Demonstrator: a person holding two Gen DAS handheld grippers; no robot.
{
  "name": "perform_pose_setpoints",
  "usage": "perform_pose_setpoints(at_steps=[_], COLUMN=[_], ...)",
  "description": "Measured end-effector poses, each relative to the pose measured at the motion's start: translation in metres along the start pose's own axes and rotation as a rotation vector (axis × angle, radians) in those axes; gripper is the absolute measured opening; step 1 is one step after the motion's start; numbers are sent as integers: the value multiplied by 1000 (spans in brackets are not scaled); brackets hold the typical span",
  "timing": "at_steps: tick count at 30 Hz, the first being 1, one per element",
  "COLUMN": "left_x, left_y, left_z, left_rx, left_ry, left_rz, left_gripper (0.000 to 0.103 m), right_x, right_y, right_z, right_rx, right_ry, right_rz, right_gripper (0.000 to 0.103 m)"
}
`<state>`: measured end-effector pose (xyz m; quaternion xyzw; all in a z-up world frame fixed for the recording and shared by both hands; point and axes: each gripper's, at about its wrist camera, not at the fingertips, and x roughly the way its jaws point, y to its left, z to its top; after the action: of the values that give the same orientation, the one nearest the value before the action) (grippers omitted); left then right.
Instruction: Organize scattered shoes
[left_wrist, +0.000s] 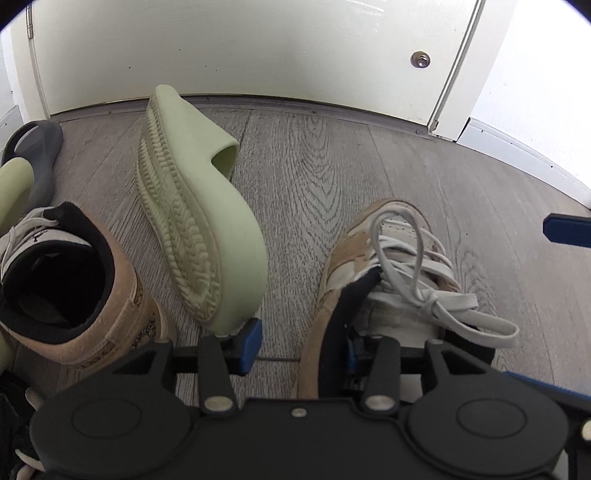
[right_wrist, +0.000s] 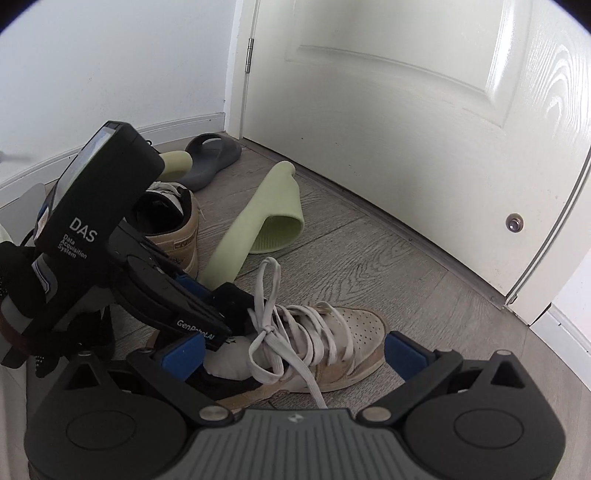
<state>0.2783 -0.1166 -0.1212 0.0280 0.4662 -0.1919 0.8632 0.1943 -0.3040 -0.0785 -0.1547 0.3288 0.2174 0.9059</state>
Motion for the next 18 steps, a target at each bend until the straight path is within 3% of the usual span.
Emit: perform_pose_setpoints(at_steps=[2,4,5,6,8,15,18], left_x=[-7,-18,-24,-29,-36,-42,-48], left_y=[0,2,2,2,-1,-2,3], left_z=[-1,-3,-6,-10,-18,-33,-29], left_rx=[2,4,1,-1,11,26,17], left_ry=[-15,-25,-30,-40,-60,-6,-43], left_rz=[-20,-83,-113,-134,-133,-118,-100], left_gripper=[46,58,69,71,72,72,72], right_x=[-2,-4,-5,-7,-9,-14,-12], right_y=[-1,-3,-3,-3,-3,-5,-3], right_z=[-2,-4,-4,-4,-4,-3,-2], right_rx=[8,18,21,23,26,25,-7], right_ry=[-1,-6,-11,-15,-27,-55,-51], right_rz=[-3,-4,-5,-7,-4,-6,-22], right_gripper=[102,102,102,102,102,102,102])
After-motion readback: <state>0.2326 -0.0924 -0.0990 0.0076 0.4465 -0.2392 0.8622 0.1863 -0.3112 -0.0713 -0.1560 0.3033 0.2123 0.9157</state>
